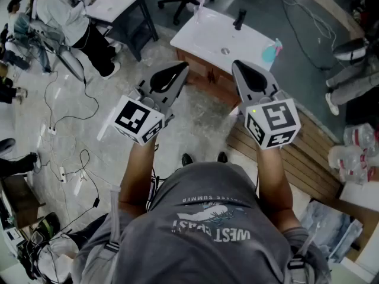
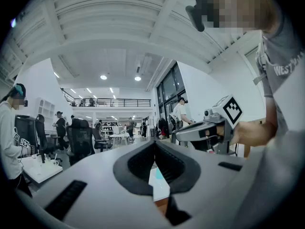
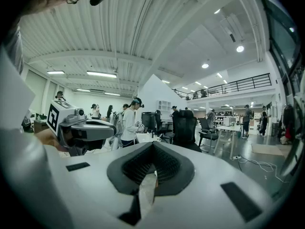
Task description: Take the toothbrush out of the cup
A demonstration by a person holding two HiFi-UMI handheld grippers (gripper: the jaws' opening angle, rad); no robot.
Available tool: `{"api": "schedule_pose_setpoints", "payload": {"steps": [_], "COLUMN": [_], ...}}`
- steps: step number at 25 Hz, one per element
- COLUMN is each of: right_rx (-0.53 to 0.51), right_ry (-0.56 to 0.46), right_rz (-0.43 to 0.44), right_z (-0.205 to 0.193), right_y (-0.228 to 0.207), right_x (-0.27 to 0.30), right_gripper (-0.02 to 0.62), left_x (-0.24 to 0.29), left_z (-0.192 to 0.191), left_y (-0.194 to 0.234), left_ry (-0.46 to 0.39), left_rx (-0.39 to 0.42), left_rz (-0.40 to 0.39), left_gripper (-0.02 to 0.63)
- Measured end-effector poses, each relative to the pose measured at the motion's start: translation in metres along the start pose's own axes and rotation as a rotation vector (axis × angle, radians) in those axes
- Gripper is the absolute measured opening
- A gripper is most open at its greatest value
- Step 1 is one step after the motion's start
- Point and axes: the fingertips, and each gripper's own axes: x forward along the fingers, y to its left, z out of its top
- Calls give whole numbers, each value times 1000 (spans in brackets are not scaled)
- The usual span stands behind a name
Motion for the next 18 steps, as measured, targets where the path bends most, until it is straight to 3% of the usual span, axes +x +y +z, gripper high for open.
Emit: {"api": "schedule_pose_setpoints", "payload": {"steps": [12, 18], "right_rx": [35, 56], "right_ry": [-13, -5], "right_rz": [-12, -21], "right_z": [3, 1], "right_y": [35, 29], "right_x": [32, 48], "right_gripper": [11, 11], "left_x": [-39, -37], "left_z": [-11, -22], "left_y": [41, 58], "left_ry": [-19, -21], "left_rx": [-8, -43], "left_rz": [-16, -10], "left_gripper": [0, 0]}}
